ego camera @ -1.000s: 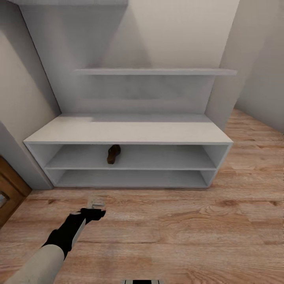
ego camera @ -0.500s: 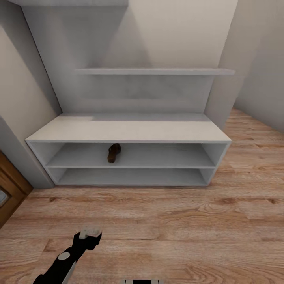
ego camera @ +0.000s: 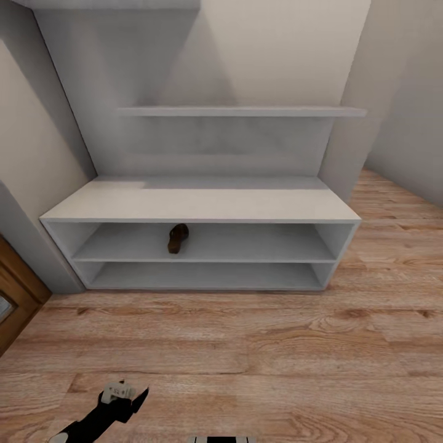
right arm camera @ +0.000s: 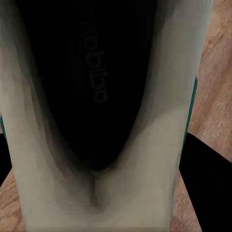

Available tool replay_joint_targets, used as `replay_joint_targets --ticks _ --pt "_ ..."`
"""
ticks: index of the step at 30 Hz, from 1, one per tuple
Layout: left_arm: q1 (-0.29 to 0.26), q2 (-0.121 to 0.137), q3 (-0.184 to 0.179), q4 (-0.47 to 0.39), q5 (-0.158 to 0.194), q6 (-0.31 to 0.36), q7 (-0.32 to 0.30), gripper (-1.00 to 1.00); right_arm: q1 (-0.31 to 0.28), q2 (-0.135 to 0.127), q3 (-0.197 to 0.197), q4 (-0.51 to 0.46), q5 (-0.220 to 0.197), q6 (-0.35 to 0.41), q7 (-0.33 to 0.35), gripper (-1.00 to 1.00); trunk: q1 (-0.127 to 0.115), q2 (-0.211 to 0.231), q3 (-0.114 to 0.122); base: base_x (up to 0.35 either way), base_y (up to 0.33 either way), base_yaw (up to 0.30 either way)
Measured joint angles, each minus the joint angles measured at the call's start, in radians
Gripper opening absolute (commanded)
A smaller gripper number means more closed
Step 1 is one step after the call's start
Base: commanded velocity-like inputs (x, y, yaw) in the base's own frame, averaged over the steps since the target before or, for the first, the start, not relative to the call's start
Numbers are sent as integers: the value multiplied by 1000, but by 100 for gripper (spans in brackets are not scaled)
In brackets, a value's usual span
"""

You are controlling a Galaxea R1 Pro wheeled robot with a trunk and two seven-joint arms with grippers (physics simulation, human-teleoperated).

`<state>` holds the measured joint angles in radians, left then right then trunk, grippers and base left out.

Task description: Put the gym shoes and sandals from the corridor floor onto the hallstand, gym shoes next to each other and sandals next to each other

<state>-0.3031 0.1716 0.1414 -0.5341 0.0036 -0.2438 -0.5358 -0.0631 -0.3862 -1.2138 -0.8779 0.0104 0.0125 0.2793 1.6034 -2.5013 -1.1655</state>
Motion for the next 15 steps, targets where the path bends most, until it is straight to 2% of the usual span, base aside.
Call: replay_joint_targets --ticks 3,4,8,10,11,15 --pt "16 21 17 5 30 -6 -106 100 0 3 0 -1 0 0 0 -100 0 0 0 0 0 0" --pt "33 34 36 4 57 -9 -186 100 0 6 0 -2 0 0 0 -100 0 0 0 0 0 0" --pt "51 40 65 -2 79 -10 -231 100 0 8 0 -2 -1 -2 0 -100 0 0 0 0 0 0" --pt "60 41 90 -5 86 -10 -245 100 0 8 0 -2 -1 -3 0 -100 0 0 0 0 0 0" --pt "66 42 115 -6 90 -10 -254 100 0 8 0 -1 -1 -4 0 -100 0 0 0 0 0 0" --pt "70 43 133 -7 91 -10 -258 100 0 9 1 6 0 -4 0 -100 0 0 0 0 -91 0"
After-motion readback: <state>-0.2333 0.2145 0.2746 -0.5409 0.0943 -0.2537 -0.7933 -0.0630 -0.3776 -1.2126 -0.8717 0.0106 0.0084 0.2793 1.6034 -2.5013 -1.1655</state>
